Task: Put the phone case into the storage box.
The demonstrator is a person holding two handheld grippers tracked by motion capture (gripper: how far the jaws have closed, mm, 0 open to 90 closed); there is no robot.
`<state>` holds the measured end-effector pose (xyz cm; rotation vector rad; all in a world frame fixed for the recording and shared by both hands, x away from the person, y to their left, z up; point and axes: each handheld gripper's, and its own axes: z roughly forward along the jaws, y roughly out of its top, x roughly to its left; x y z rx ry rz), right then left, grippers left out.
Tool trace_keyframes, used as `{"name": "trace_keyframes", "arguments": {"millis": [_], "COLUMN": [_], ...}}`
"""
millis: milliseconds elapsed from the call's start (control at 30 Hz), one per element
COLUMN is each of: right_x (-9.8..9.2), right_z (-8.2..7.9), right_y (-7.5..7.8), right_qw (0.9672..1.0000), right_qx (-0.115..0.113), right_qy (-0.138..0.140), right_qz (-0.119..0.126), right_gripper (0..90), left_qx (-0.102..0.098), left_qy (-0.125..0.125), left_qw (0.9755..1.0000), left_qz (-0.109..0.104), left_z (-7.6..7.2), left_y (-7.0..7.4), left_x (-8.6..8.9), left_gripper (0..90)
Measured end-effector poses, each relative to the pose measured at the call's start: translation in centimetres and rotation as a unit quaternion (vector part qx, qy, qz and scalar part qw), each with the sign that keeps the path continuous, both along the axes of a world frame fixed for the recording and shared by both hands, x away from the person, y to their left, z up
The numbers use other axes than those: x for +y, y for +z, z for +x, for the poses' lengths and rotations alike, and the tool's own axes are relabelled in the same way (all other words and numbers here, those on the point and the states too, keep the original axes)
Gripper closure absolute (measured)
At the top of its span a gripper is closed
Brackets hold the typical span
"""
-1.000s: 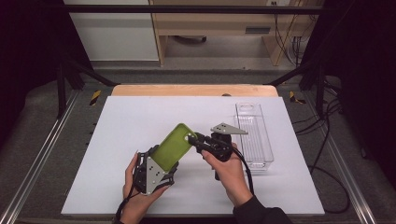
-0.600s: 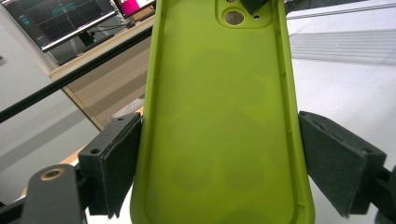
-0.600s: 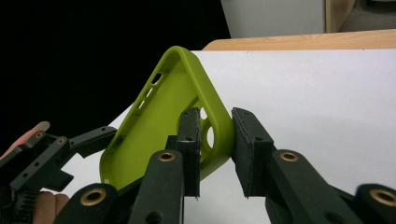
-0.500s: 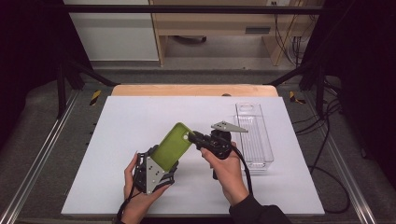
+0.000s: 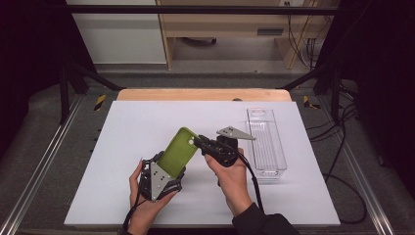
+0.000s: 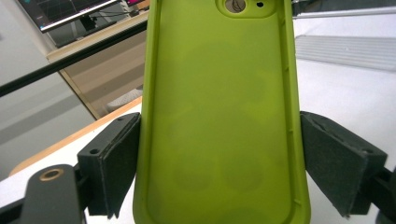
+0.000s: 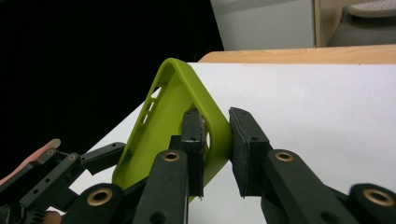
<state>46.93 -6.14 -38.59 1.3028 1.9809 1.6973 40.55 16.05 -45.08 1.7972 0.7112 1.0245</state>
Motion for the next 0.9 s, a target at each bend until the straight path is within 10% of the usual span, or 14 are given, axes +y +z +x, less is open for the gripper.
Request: {"name": "trace_keyframes", "arguments": {"millis": [900], "right_x": [2.4], "right_z": [0.6], "right_y": [0.3], "right_qw": [0.9991], "right_qx": [-0.026], "right_qy": [-0.009], "right_qz": [-0.033], "right_gripper": [76.5], "left_qx": [0.03], "left_qy": [-0.004], "left_qw": [0.9986], "left_qz": [-0.044], "left_z": [1.4], "left_y": [-0.8], "left_x": [1.5], "left_gripper": [12.7]}}
